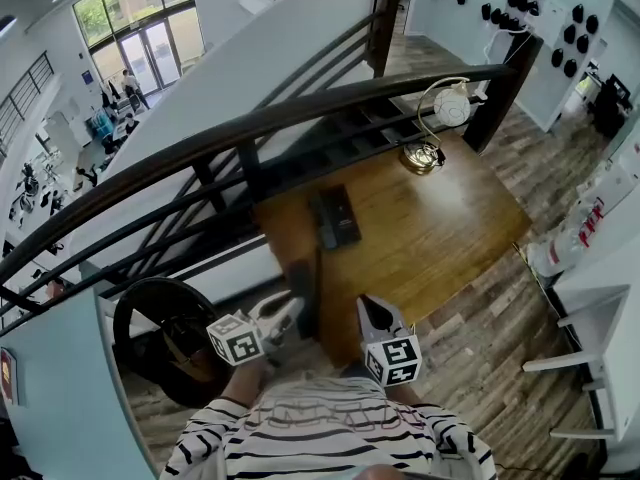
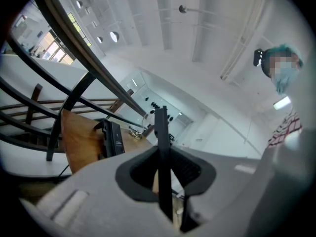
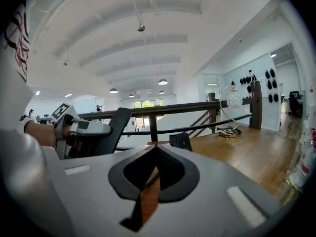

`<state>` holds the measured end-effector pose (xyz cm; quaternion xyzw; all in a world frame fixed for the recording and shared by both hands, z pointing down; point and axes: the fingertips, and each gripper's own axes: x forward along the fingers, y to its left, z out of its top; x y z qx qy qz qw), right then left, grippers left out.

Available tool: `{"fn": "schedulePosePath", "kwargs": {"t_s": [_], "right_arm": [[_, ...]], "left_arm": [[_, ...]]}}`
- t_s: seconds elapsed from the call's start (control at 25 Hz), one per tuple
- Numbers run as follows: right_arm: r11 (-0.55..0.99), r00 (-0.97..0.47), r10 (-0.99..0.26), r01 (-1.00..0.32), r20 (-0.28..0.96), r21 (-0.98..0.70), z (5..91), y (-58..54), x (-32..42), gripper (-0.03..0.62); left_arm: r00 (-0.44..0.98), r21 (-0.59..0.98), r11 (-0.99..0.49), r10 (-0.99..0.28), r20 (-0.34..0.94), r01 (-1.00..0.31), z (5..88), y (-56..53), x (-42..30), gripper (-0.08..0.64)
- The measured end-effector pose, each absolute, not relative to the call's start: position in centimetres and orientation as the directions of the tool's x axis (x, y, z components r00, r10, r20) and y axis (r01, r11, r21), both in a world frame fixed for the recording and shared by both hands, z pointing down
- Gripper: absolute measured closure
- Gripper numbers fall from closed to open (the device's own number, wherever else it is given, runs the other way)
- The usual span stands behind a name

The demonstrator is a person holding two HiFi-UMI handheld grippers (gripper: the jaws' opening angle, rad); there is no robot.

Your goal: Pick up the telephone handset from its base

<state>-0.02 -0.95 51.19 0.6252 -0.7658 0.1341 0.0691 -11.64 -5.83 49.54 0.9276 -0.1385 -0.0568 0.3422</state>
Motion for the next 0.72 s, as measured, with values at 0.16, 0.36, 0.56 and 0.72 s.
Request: {"fn": "schedulePosePath", "kwargs": {"t_s": [0.16,0.36,0.56,0.72], "right_arm": [[0.18,-0.207,-0.939,-0.976,0.276,-0.118,51.39,-0.94,-0.38,0.592],[0.18,-0.205,-0.938,-0.977,0.28,-0.114,51.31,-0.82,-0.82,0.592],[0.177,-0.198,-0.938,-0.979,0.285,-0.097,51.34,-0.78,-1.1,0.592],[0.17,-0.191,-0.939,-0.981,0.287,-0.096,51.47,-0.98,-1.08,0.592]], "left_arm": [[0.957,0.65,-0.729,-0.29,-0.012,-0.213,49.73,-5.67,-11.92,0.486],[0.958,0.651,-0.729,-0.286,-0.011,-0.21,49.58,-5.53,-12.14,0.486],[0.959,0.653,-0.729,-0.283,-0.016,-0.204,49.76,-5.66,-12.29,0.486],[0.96,0.656,-0.728,-0.279,-0.017,-0.2,49.92,-5.94,-12.24,0.486]]}}
